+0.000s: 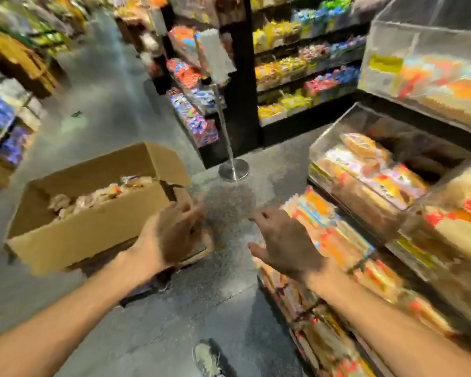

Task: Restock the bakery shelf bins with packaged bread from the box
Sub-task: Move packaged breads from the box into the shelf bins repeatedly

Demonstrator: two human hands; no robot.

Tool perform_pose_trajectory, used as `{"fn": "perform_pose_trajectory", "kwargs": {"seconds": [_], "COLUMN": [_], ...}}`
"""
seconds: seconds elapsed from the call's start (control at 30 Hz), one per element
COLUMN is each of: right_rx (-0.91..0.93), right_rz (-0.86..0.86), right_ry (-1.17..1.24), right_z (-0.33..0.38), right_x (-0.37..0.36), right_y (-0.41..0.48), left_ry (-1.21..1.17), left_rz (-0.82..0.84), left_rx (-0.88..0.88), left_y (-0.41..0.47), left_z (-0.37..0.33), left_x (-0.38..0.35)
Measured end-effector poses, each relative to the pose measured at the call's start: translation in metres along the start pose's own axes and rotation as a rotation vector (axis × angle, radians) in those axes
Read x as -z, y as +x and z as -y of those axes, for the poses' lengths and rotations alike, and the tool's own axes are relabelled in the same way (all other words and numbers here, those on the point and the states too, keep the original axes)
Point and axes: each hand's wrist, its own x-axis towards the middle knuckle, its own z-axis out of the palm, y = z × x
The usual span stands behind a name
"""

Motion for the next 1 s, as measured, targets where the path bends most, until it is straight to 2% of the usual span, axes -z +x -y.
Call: {"fn": "perform_pose_trajectory", "kwargs": {"seconds": [0.1, 0.17, 0.23, 0.43, 0.57, 0.7, 0.8, 0.93, 1.0], "right_rx": [0.134, 0.186, 0.256, 0.226, 0.206, 0.18, 0.179, 0.158, 0.118], "right_rz": [0.068, 0.139, 0.216, 0.347, 0.417, 0.513, 0.609, 0.811, 0.922], "right_ry": [-0.013, -0.009, -0.024, 0.074, 0.117, 0.174, 0.192, 0.208, 0.224], "right_z": [0.06, 0.102, 0.146, 0.237, 0.261, 0.267, 0.276, 0.299, 0.308], "right_x": [-0.047, -0.084, -0.116, -0.165, -0.203, -0.246, -0.3, -0.387, -0.432], "right_y": [0.085, 0.145, 0.205, 0.329, 0.409, 0.479, 0.548, 0.635, 0.667], "left_ry": [0.14, 0.253, 0.252, 0.149, 0.039, -0.101, -0.188, -0.31, -0.326], "left_rz": [0.187, 0.323, 0.369, 0.424, 0.412, 0.445, 0.463, 0.515, 0.595], "left_rx": [0.301, 0.375, 0.45, 0.604, 0.677, 0.777, 0.85, 1.028, 1.091], "left_y": [-0.028, -0.041, -0.046, -0.029, 0.003, 0.027, 0.045, 0.059, 0.058], "left_z": [0.109, 0.178, 0.246, 0.394, 0.475, 0.528, 0.582, 0.66, 0.696], "left_x": [-0.011, -0.016, -0.024, -0.052, -0.088, -0.128, -0.167, -0.219, -0.246]}}
